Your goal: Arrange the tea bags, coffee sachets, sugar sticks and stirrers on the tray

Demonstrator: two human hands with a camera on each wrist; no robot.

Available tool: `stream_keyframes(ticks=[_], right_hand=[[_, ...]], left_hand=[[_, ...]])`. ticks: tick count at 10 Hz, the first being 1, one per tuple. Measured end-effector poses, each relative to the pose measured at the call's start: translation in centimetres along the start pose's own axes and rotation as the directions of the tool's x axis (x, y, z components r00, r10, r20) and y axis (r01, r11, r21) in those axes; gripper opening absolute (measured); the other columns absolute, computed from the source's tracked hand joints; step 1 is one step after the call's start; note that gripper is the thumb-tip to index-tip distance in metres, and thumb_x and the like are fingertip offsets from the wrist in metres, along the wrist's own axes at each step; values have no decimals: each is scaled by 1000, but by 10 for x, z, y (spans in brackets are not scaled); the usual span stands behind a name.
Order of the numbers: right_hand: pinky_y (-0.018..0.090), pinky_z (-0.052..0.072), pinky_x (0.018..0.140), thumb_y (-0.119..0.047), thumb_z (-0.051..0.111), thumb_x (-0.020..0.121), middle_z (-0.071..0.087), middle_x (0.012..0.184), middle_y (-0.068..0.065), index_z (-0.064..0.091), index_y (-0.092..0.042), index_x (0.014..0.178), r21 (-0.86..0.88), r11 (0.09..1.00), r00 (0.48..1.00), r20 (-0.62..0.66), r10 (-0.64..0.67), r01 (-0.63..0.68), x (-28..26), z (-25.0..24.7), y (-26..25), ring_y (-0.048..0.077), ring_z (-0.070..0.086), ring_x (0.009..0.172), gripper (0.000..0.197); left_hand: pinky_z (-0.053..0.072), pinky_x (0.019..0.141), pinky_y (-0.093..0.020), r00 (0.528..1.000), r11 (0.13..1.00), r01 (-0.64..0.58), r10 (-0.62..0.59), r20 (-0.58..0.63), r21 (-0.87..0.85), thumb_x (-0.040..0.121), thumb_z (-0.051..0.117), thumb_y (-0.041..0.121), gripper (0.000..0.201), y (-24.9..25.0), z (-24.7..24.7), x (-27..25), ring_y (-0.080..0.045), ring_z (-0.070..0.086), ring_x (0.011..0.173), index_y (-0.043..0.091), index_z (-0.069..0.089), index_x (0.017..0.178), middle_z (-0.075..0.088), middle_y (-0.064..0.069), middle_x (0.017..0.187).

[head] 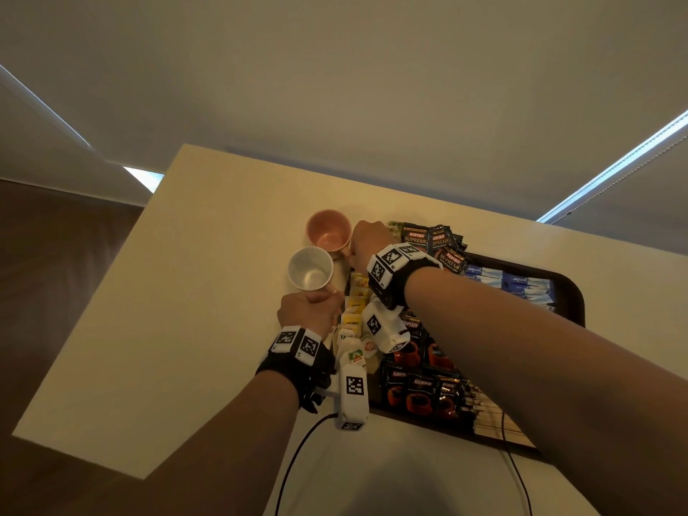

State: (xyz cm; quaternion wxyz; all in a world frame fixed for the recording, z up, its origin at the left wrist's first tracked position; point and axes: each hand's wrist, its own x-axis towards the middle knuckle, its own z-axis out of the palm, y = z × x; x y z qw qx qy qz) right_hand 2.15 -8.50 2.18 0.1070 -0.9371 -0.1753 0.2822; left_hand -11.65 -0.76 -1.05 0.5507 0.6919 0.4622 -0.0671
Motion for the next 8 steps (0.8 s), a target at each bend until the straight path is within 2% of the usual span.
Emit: stream_keyframes(ticks=[1, 2, 3, 4, 5, 6, 7, 8], right_hand=[[29, 44, 71, -16, 61, 93, 67, 114, 17, 60, -1, 111, 10, 1000, 1000, 14, -11, 11, 2, 3, -1, 32, 64, 104, 23], [30, 44, 71, -18, 63, 93, 67, 113, 17, 60, -1, 111, 19, 1000, 1000, 17, -2, 1, 3, 3, -1, 32, 64, 103, 25], [30, 45, 71, -18, 64, 91, 67, 113, 17, 60, -1, 113, 19, 1000, 1000, 21, -2, 2, 3, 3, 0, 32, 65, 103, 27], [29, 46, 72, -18, 64, 92, 67, 115, 17, 59, -1, 115, 26, 1000, 1000, 9, -4, 3, 1, 5, -1, 32, 64, 105, 29], [28, 44, 70, -18, 62, 93, 67, 114, 16, 60, -2, 115, 20, 1000, 1000, 3, -4, 4, 1, 8, -2, 31, 65, 103, 28], [29, 45, 71, -18, 62, 93, 66, 115, 17, 59, -2, 116, 26, 1000, 1000, 8, -3, 3, 0, 9, -2, 32, 65, 103, 29], [29, 46, 71, -21, 62, 93, 67, 113, 16, 60, -2, 115, 29, 1000, 1000, 16, -5, 4, -1, 9, -1, 31, 65, 102, 29], [31, 46, 68, -30, 63, 92, 67, 94, 11, 63, -7, 97, 66, 997, 999, -43, -23, 26, -3, 8, 2, 29, 66, 93, 23]], left_hand=[[59, 83, -34, 1000, 1000, -24, 24, -10, 13, 78, 80, 37, 15, 2, -1, 1, -15, 63, 60, 22, 81, 77, 72, 0, 63], [58, 75, -29, 999, 999, -36, 36, -10, 30, 80, 80, 33, 12, 4, -1, 1, -16, 62, 55, 24, 78, 73, 72, -4, 63], [52, 60, -19, 999, 997, -39, 40, -22, 64, 81, 79, 28, 13, 4, -3, 3, -16, 59, 51, 22, 75, 70, 70, -5, 61], [42, 43, -8, 999, 996, -40, 41, -20, 76, 81, 78, 24, 10, 2, -8, 2, -9, 55, 42, 16, 78, 77, 67, -3, 58], [40, 41, -6, 999, 995, -39, 40, -16, 88, 81, 78, 26, 9, 2, -10, 3, -7, 54, 40, 17, 79, 79, 67, -2, 58], [43, 44, -9, 999, 995, -45, 47, -17, 84, 81, 78, 28, 11, 1, -11, 3, -11, 57, 45, 18, 79, 80, 70, -4, 61], [48, 52, -14, 999, 994, -48, 49, 1, 102, 81, 79, 30, 11, 3, -11, 0, -12, 59, 49, 19, 79, 83, 71, -4, 63], [59, 69, -26, 999, 994, -48, 49, -8, 99, 75, 84, 36, 20, 2, -14, -3, -13, 63, 52, 19, 78, 82, 72, -3, 63]])
